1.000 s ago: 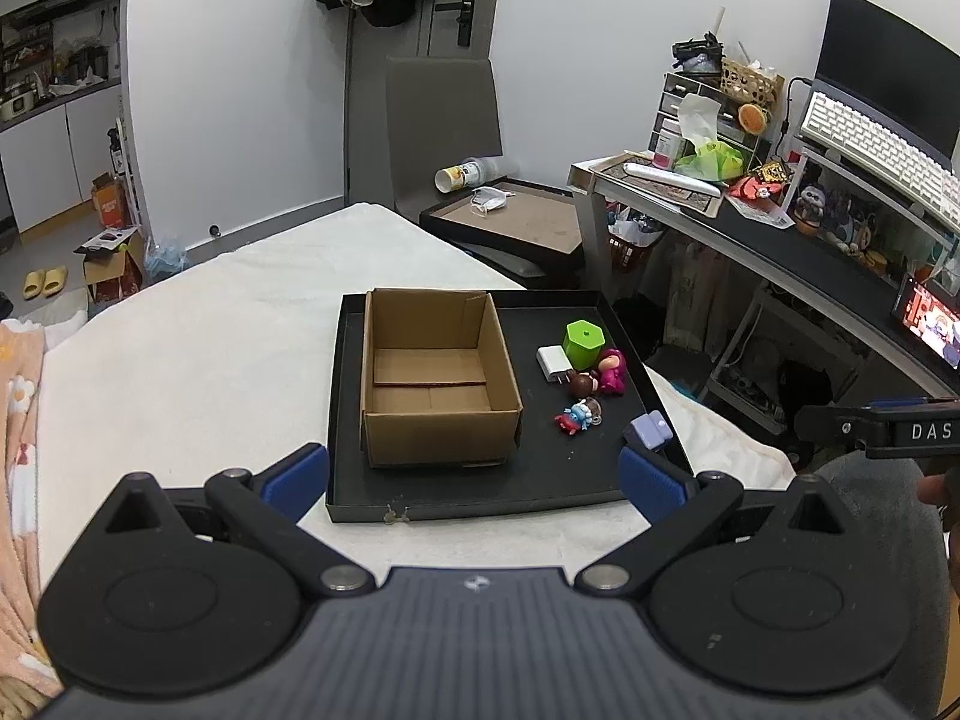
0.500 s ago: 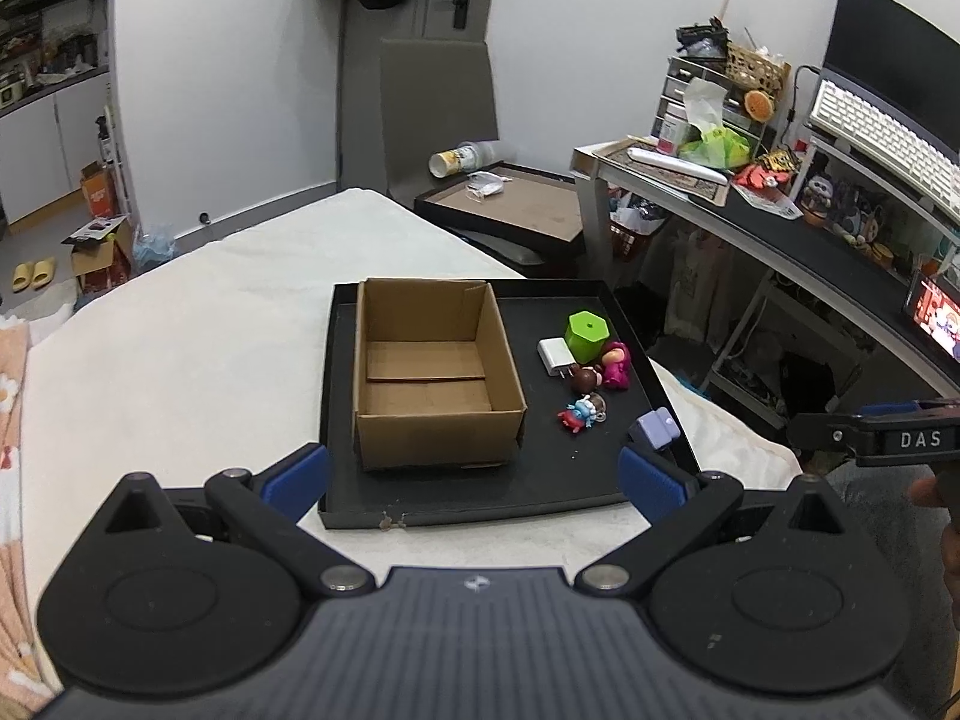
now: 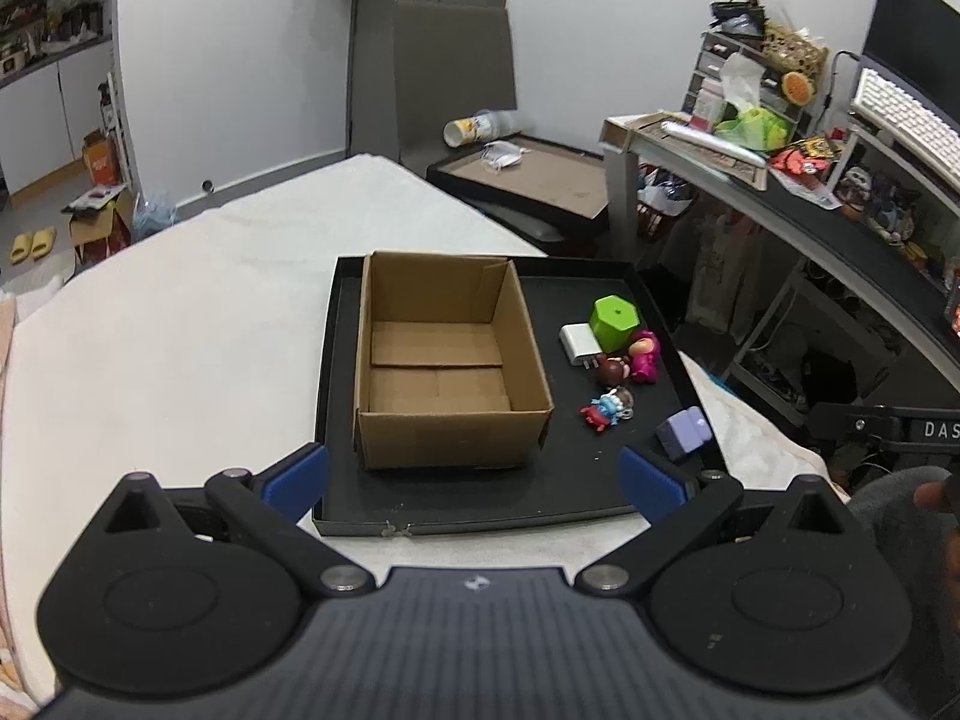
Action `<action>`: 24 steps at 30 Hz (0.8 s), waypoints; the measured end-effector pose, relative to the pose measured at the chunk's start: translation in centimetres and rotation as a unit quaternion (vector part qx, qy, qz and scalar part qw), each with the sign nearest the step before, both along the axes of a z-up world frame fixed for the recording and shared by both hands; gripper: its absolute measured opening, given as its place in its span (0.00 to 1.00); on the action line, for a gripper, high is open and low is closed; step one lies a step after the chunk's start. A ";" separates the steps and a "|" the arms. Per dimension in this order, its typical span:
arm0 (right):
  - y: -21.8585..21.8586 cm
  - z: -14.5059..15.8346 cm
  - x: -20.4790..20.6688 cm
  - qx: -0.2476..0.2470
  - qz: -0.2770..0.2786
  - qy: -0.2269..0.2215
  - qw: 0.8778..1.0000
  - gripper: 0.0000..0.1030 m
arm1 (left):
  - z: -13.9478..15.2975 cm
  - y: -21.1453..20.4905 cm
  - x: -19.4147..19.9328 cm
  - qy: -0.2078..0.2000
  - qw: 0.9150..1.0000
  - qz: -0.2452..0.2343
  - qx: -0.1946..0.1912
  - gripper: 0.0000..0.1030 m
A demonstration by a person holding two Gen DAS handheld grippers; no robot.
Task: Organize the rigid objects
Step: 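Lower the right gripper onto the lavender block toy and close it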
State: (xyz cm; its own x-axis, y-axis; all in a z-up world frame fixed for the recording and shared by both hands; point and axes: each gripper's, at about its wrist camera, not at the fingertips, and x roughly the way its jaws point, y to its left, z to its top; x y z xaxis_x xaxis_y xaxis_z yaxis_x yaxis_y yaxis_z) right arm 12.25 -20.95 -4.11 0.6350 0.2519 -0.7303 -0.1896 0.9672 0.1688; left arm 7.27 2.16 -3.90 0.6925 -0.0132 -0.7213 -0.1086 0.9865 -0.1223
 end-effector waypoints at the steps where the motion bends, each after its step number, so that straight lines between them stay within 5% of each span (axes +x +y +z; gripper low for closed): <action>1: 0.1 -0.2 0.3 0.000 0.000 0.003 1.000 1.00 | -0.3 0.1 0.3 0.004 1.000 0.002 -0.002 0.99; 24: -0.9 -5.5 7.6 0.025 -0.036 0.068 0.997 0.91 | -4.2 3.5 6.0 0.046 0.998 0.047 -0.019 0.97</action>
